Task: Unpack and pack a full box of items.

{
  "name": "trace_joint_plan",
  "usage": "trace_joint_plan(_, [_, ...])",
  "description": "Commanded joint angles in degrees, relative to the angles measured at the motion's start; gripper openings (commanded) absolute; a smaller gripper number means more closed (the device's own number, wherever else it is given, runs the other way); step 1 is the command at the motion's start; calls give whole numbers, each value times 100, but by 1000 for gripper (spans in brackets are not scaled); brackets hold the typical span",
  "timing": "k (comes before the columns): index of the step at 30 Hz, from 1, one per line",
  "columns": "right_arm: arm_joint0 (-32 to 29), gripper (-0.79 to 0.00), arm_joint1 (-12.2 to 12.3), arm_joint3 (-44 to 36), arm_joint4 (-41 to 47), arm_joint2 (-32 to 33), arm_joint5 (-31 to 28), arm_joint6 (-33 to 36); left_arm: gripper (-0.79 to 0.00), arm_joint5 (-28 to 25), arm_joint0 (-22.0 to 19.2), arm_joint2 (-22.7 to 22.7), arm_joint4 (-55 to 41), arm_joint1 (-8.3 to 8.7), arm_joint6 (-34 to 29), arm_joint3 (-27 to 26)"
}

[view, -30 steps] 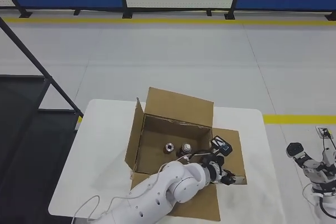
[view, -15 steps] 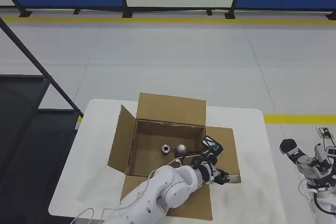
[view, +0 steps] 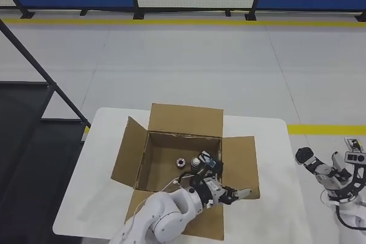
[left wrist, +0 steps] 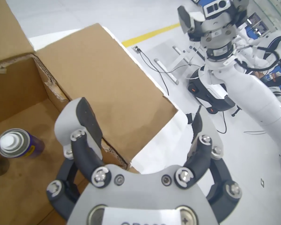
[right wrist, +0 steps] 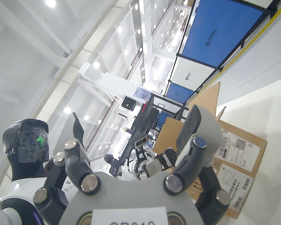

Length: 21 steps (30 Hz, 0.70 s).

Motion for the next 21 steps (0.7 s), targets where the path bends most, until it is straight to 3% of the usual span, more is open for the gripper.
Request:
trace_joint_plan(1, [26, 0, 16, -68, 11, -64, 187, 278, 0, -95, 292, -246, 48, 66, 84, -347])
trace_joint_plan(5, [119, 0, 40, -260, -373, -306, 445, 501, 0, -299, 1032, -937, 109, 224, 316, -1127])
trace_joint_plan(14, [367, 0, 40, -662, -1410, -996, 881, 203, 0, -731, 3142, -3047, 93, 508, 1196, -2783])
trace_joint_plan(18, [481, 0, 45, -716, -1885, -1244, 1004, 57, 0, -934, 4033, -3804, 34, 551, 1786, -3162])
trace_joint_plan(21, [522, 0, 61, -715, -2348, -1318, 1071, -184, 0, -1156, 4522, -4257, -88, 559, 2338, -3162])
